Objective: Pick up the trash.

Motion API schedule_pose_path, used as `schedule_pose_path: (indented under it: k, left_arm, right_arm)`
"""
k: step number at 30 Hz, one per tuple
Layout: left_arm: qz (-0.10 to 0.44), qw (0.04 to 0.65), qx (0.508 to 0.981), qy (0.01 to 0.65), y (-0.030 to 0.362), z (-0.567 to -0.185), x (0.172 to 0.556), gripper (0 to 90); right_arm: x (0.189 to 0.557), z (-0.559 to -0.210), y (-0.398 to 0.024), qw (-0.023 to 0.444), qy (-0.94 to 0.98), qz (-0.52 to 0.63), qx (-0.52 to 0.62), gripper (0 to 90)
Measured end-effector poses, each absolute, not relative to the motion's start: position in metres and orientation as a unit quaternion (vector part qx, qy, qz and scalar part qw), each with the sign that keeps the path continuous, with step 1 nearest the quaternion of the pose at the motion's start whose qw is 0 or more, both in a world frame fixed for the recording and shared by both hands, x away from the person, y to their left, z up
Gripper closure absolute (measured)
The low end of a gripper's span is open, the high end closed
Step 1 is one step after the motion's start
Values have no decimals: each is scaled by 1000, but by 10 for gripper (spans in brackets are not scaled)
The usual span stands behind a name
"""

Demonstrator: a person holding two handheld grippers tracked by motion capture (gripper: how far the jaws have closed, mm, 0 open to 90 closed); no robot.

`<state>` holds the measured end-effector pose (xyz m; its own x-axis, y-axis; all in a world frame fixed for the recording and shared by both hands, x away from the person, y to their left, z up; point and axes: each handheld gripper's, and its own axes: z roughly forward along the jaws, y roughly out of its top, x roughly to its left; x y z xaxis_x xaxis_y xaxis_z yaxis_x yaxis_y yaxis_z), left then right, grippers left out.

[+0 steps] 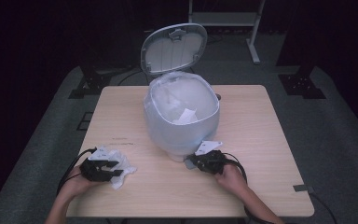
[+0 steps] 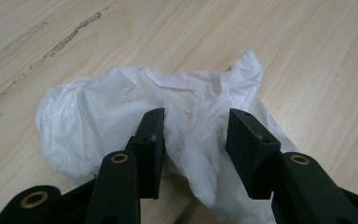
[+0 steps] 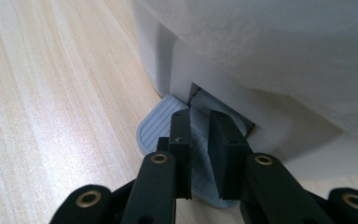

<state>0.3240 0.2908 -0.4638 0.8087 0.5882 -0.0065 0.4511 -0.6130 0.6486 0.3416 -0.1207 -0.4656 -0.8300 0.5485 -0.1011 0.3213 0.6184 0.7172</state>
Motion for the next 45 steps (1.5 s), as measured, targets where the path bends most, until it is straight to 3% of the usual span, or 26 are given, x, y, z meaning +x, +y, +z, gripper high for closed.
schedule_pose_path:
  k: [10,17,45]
  left_arm:
    - [90,330,889,304,291,-462,327,701]
    - [104,329,881,324,293,-463,328,859]
    - [56,360,870,331,298,-449,324,876]
  right_arm:
    - [341,-466,-121,158,886,360,247,786]
    - [341,-466,-121,157,885,362,247,779]
    - [342,-466,-121,156,885,362,247,779]
